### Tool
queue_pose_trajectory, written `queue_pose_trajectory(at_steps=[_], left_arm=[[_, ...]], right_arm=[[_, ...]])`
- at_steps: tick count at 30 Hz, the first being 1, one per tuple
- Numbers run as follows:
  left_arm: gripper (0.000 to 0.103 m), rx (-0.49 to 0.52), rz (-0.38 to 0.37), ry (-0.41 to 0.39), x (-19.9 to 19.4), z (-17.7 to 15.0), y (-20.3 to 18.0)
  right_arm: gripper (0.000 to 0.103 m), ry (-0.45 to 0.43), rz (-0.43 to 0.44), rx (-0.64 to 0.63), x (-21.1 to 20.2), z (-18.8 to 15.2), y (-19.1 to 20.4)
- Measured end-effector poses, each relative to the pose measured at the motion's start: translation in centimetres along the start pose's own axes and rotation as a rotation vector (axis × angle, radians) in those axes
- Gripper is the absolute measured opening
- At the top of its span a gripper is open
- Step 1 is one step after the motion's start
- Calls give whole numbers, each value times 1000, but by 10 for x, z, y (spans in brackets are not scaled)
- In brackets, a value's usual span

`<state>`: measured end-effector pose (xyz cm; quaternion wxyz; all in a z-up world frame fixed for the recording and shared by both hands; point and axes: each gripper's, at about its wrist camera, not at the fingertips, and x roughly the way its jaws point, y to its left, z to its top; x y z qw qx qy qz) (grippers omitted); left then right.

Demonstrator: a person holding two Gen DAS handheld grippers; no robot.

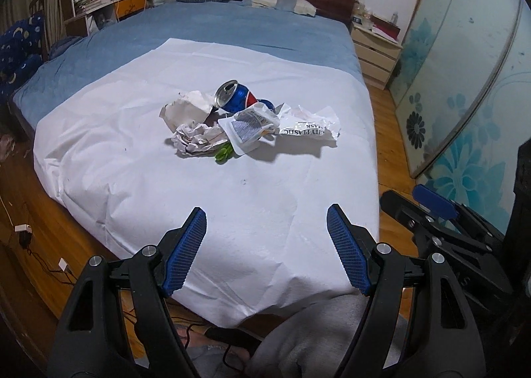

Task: Collect trash
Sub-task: 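Grasp the clear plastic bag printed MASK with the right tool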

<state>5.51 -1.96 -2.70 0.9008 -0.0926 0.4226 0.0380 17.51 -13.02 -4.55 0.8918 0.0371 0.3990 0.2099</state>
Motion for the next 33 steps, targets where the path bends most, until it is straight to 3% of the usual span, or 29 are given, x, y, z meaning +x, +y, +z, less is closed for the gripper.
queue_pose_trajectory(at_steps=[4, 11, 15, 18, 20, 21, 27, 33], left_arm=[[75, -10, 2, 7, 3, -1, 5], [75, -34, 11, 14, 6, -1, 16], [75, -51, 15, 19, 10, -1, 23], [75, -59, 20, 23, 12, -1, 27], [75, -60, 21, 24, 13, -1, 28], [75, -60, 21, 25, 14, 0, 28], [75, -59, 22, 35, 17, -1, 27], [75, -52, 21, 34, 17, 0, 23]], right_arm=[[68, 16, 2, -36, 24, 15, 1], [68, 46, 6, -121, 105, 62, 20], [70, 44, -65, -196, 153, 81, 32], [71, 90, -118, -210, 198, 87, 28], [66, 141, -107, -177, 218, 86, 21], [50, 164, -97, -157, 226, 84, 18], [27, 115, -55, -150, 213, 78, 15], [25, 65, 8, -85, 171, 71, -2]])
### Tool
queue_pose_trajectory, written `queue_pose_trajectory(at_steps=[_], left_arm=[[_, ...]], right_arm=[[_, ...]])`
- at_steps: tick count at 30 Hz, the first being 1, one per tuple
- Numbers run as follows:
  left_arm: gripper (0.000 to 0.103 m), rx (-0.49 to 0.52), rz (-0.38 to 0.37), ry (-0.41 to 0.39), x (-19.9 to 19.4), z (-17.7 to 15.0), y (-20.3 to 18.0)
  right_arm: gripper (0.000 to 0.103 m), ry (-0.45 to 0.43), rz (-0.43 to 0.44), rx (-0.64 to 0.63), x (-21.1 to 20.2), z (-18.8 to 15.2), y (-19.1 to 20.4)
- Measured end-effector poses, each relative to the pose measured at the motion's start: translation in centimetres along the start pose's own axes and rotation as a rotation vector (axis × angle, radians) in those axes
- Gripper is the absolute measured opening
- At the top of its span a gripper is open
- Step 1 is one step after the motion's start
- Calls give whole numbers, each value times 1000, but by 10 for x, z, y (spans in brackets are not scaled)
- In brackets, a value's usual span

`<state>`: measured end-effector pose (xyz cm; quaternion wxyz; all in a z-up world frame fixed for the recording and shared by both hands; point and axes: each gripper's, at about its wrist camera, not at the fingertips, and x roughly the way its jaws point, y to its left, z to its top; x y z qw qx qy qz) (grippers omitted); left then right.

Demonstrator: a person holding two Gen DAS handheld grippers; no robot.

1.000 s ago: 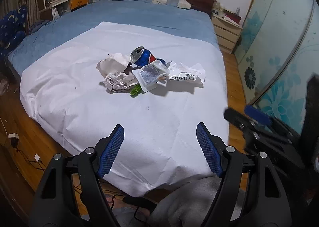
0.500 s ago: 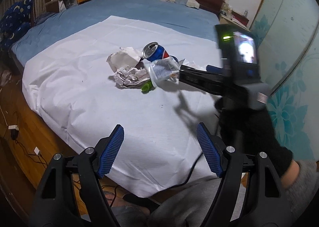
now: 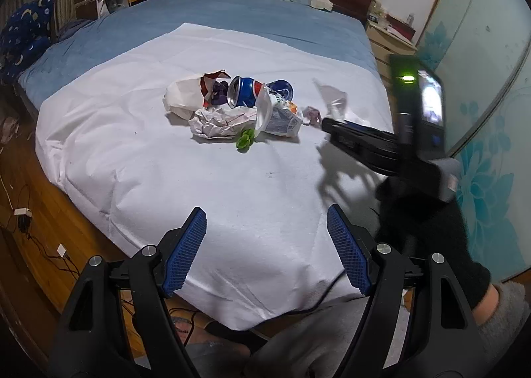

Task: Collect trash
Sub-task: 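Grasp the clear plastic bag printed MASK with the right tool, then grasp the white yogurt cup with orange label with the left tool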

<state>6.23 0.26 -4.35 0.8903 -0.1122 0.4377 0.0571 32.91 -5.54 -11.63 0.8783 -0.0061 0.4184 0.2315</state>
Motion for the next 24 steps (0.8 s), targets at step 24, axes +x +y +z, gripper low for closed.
queue_pose_trajectory(at_steps=[24], left_arm=[[80, -36, -46, 35, 74, 48, 8]], right_arm=[[24, 21, 195, 234, -126, -78, -54]])
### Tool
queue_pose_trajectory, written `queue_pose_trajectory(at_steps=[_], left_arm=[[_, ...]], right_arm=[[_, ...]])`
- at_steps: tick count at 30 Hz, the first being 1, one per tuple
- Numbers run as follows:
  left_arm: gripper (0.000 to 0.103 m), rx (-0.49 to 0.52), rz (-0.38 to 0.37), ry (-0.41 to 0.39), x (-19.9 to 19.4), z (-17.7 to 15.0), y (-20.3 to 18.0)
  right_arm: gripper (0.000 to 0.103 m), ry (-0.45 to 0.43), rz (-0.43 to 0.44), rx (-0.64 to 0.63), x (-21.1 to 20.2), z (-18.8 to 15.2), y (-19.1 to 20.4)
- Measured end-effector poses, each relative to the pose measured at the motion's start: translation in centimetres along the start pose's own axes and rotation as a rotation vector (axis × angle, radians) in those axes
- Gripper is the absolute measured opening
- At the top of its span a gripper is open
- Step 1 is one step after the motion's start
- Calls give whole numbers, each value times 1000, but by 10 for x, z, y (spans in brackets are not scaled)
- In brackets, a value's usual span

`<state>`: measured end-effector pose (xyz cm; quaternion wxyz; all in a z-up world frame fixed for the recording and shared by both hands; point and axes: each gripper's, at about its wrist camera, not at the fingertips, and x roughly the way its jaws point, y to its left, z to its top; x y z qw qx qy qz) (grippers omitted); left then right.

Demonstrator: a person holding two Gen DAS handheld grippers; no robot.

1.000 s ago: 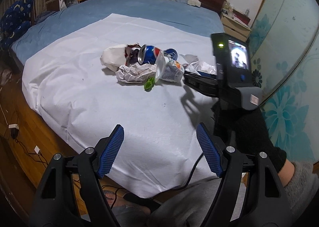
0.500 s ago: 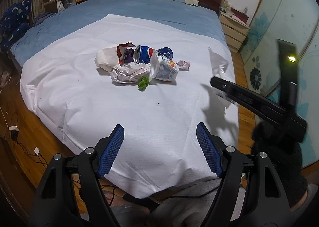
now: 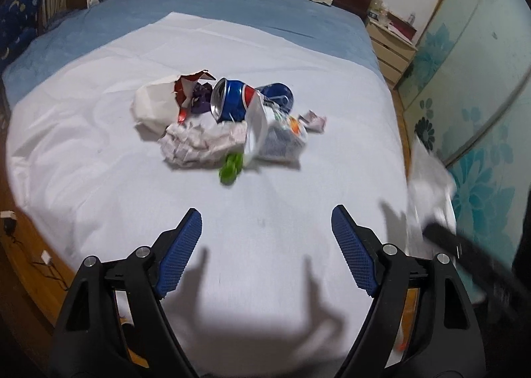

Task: Collect trash
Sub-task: 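Grasp the white yogurt cup with orange label with the left tool, then carry the yogurt cup and plastic bag to the red basket, open both tools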

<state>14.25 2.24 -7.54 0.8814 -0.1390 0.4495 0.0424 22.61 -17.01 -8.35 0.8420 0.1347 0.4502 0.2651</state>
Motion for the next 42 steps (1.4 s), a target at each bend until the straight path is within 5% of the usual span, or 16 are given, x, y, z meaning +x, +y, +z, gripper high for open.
queue_pose_trajectory(at_steps=[8, 12, 14, 16, 19, 29, 42], left_arm=[[80, 6, 6, -44, 43, 35, -4], [75, -15, -54, -72, 53, 44, -2], [39, -20, -68, -45, 60, 45, -1], [34, -18, -95, -36, 62, 44, -4], [7, 12, -94, -53, 54, 42, -13], [7, 92, -59, -184, -37, 9, -54], [7, 231, -137, -249, -142, -44, -142]], right_arm=[[24, 40, 8, 19, 14, -15, -6], [24, 46, 11, 21, 16, -13, -4], [24, 46, 12, 23, 16, -10, -4], [24, 44, 11, 22, 16, -9, -4], [24, 40, 14, 24, 13, -8, -4], [24, -1, 14, 36, -27, -10, -10], [24, -137, -47, 50, -176, -23, -48]])
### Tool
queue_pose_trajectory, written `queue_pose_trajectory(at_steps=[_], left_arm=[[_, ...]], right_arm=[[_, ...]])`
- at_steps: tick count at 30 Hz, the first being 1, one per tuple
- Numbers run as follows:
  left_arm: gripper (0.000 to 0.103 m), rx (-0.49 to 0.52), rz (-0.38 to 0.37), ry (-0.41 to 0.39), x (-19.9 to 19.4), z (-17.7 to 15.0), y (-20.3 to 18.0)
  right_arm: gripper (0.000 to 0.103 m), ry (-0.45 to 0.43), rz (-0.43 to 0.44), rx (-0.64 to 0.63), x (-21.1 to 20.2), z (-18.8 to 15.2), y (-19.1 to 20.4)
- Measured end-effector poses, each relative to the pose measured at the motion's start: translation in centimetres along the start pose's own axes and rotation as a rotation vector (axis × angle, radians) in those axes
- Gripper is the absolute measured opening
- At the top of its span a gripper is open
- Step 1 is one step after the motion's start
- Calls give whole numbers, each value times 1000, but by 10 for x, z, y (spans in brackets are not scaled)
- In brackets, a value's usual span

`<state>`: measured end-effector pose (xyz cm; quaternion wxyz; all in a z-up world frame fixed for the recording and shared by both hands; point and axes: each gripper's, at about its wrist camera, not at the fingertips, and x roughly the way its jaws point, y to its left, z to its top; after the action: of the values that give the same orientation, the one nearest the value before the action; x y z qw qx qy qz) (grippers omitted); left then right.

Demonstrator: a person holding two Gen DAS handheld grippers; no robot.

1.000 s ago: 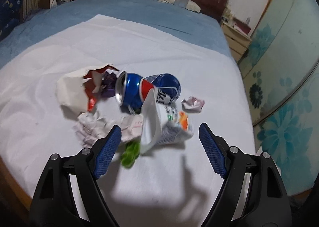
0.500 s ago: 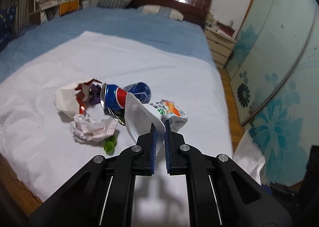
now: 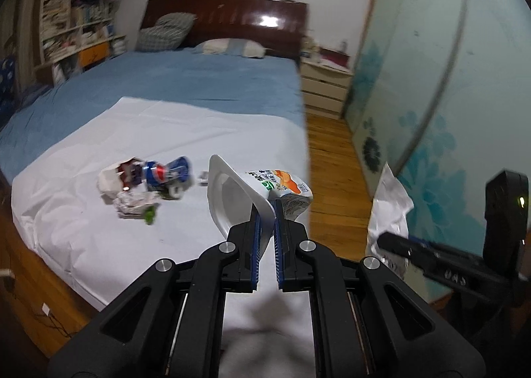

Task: Collect trash
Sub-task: 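Carry the yogurt cup and plastic bag to the red basket, open both tools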

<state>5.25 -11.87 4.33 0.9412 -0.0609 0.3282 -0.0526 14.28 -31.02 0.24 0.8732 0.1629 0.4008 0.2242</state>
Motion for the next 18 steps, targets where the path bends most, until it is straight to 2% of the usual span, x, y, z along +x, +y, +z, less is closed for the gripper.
queue_pose_trajectory(at_steps=[5, 8, 12, 18], left_arm=[[7, 109, -103, 0, -22, -6, -72], [7, 172, -174, 12, -30, -15, -115], [7, 275, -291, 55, -35, -36, -183], [7, 430, -445, 182, -34, -90, -274]], right_arm=[[24, -38, -93, 27, -77, -12, -50], [24, -35, -188, 72, -124, -37, -95], [24, 7, -327, 178, -178, -85, -167], [24, 110, -418, 398, -216, -173, -254]])
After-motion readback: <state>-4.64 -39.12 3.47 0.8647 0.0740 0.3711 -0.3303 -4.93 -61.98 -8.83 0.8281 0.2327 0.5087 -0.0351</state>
